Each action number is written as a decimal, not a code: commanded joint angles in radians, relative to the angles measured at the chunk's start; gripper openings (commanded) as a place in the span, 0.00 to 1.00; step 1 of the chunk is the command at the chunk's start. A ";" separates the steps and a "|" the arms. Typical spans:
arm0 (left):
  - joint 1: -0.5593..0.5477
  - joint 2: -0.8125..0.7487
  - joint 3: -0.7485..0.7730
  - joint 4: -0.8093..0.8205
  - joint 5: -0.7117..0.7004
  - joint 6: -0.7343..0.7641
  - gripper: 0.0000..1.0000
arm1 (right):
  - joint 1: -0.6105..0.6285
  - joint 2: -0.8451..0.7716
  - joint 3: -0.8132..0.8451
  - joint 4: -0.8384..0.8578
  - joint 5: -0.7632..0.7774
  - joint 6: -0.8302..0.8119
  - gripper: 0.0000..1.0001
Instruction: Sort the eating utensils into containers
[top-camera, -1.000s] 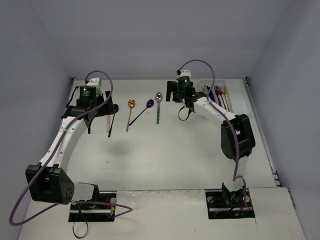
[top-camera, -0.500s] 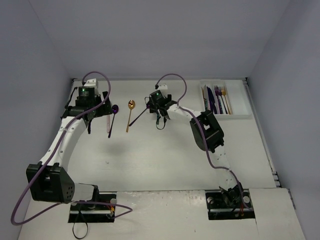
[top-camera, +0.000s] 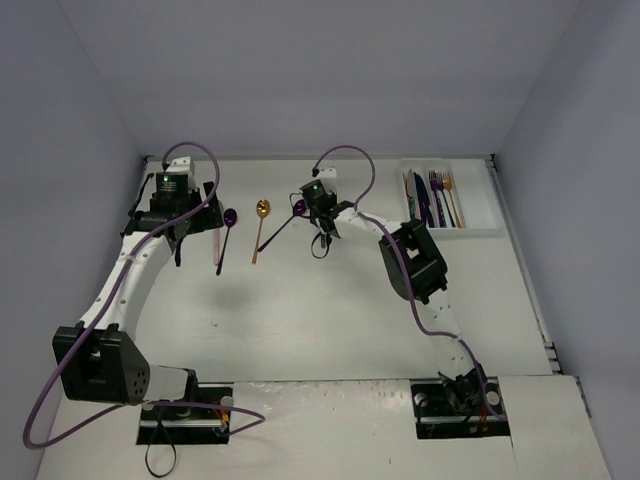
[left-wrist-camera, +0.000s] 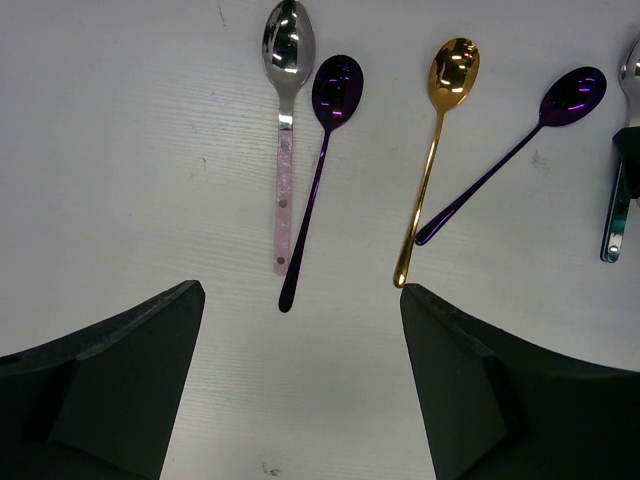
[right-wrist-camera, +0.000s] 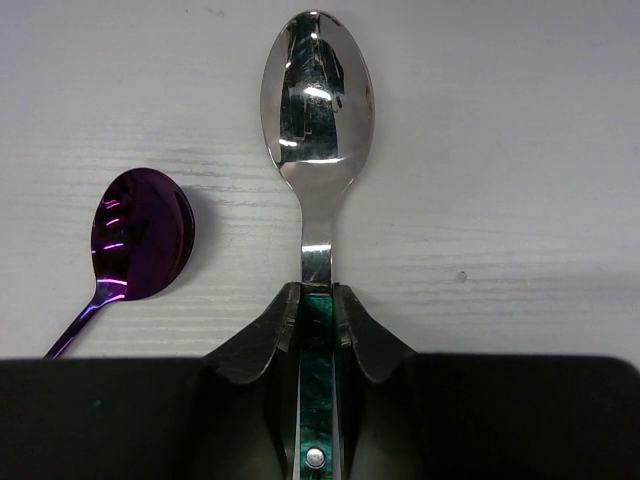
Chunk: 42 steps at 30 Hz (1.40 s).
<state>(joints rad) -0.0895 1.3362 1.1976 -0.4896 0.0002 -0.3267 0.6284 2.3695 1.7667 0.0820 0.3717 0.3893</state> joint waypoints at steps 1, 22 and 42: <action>0.011 -0.001 0.009 0.040 0.000 -0.014 0.77 | -0.023 -0.075 -0.019 0.015 0.001 -0.078 0.00; 0.017 0.006 0.011 0.042 0.000 -0.006 0.77 | -0.763 -0.359 -0.038 0.018 -0.548 -0.588 0.00; 0.019 0.036 0.017 0.038 0.000 0.011 0.77 | -0.915 -0.057 0.058 0.021 -0.682 -0.692 0.06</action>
<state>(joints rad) -0.0780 1.3687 1.1976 -0.4892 0.0006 -0.3256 -0.3036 2.3257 1.7654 0.0428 -0.2539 -0.2932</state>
